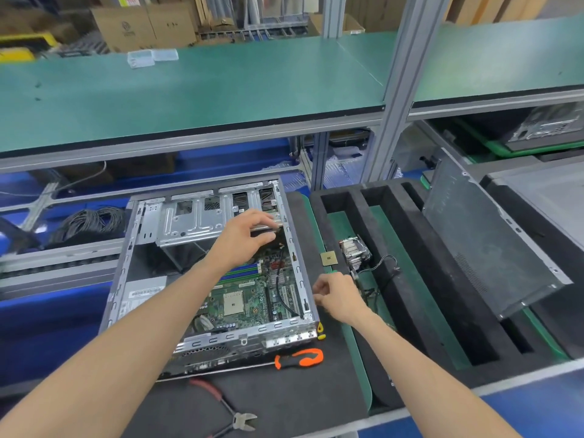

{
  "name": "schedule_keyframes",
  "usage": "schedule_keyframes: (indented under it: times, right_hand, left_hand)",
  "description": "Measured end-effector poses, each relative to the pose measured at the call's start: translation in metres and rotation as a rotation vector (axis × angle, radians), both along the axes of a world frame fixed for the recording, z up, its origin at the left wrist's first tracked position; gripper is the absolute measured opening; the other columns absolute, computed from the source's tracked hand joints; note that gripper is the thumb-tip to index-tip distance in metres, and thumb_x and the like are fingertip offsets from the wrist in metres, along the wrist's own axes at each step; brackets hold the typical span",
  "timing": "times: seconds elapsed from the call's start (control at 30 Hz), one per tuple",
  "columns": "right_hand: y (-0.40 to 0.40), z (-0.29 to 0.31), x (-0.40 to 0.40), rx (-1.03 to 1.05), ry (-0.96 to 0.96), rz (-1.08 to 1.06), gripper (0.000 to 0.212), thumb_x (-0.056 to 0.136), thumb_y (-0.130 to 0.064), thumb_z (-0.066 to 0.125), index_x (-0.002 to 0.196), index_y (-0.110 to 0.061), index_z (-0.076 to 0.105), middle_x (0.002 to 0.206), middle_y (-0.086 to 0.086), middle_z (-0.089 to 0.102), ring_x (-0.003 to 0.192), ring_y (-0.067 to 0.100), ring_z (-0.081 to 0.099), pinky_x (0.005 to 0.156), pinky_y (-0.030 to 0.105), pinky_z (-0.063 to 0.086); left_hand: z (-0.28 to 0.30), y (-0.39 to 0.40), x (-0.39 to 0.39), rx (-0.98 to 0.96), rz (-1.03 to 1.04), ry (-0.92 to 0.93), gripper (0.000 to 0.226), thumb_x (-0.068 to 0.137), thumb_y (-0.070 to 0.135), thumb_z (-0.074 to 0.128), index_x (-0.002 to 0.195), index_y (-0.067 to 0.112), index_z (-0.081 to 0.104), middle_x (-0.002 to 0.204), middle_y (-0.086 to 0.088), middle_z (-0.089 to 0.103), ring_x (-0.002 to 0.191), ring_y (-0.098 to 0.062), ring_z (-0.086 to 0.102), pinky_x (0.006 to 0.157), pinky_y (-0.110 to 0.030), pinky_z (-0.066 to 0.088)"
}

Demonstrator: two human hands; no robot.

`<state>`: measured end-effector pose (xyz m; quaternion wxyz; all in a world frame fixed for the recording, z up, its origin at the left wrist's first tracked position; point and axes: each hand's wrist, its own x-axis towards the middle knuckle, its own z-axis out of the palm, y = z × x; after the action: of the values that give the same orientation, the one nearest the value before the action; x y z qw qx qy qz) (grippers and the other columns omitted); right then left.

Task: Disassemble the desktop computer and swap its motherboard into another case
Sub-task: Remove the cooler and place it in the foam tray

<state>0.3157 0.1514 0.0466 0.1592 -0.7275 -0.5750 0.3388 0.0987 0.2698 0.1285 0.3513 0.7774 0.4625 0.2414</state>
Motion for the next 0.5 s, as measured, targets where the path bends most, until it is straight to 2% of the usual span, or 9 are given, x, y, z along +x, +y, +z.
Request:
schedule_keyframes:
  times: [0.1,0.2,0.27,0.37,0.5]
  right_hand:
    - [0.003,0.009,-0.008,0.129,0.014,-0.061,0.009,0.088,-0.018,0.072,0.088,-0.026,0.068,0.080,-0.008,0.067,0.081,0.012,0.060,0.070,0.024,0.044]
    - [0.008,0.029,-0.017,0.293,0.061,-0.150,0.010,0.091,-0.019,0.067,0.099,-0.024,0.071,0.082,-0.006,0.068,0.079,0.006,0.059,0.067,0.016,0.038]
    - [0.009,0.045,-0.025,0.396,0.096,-0.164,0.013,0.091,-0.014,0.063,0.097,-0.024,0.069,0.077,-0.004,0.067,0.074,0.004,0.058,0.067,0.019,0.041]
    - [0.007,0.066,-0.041,0.548,0.080,-0.137,0.007,0.090,-0.015,0.065,0.093,-0.021,0.067,0.069,-0.005,0.063,0.067,0.008,0.058,0.064,0.030,0.049]
    - [-0.001,0.085,-0.072,0.653,-0.037,0.103,0.007,0.087,-0.021,0.069,0.090,-0.025,0.066,0.066,-0.012,0.057,0.062,0.003,0.052,0.063,0.033,0.051]
  left_hand:
    - [0.002,-0.010,-0.020,0.015,0.026,0.027,0.013,0.090,0.018,0.073,0.102,0.025,0.074,0.113,0.011,0.065,0.104,-0.001,0.059,0.091,-0.013,0.037]
    - [0.004,-0.023,-0.040,0.021,0.047,0.065,0.011,0.089,0.021,0.073,0.100,0.024,0.074,0.105,0.010,0.065,0.098,-0.003,0.061,0.088,-0.017,0.043]
    - [0.004,-0.033,-0.053,0.017,0.061,0.089,0.009,0.089,0.023,0.073,0.097,0.025,0.074,0.100,0.010,0.065,0.092,-0.002,0.062,0.085,-0.020,0.046]
    - [0.002,-0.047,-0.071,0.037,0.060,0.133,0.008,0.089,0.025,0.074,0.097,0.024,0.074,0.099,0.011,0.066,0.091,0.000,0.062,0.087,-0.024,0.050]
    - [0.002,-0.064,-0.088,0.089,0.000,0.246,0.008,0.091,0.028,0.071,0.099,0.025,0.073,0.099,0.010,0.064,0.092,-0.007,0.062,0.088,-0.032,0.051]
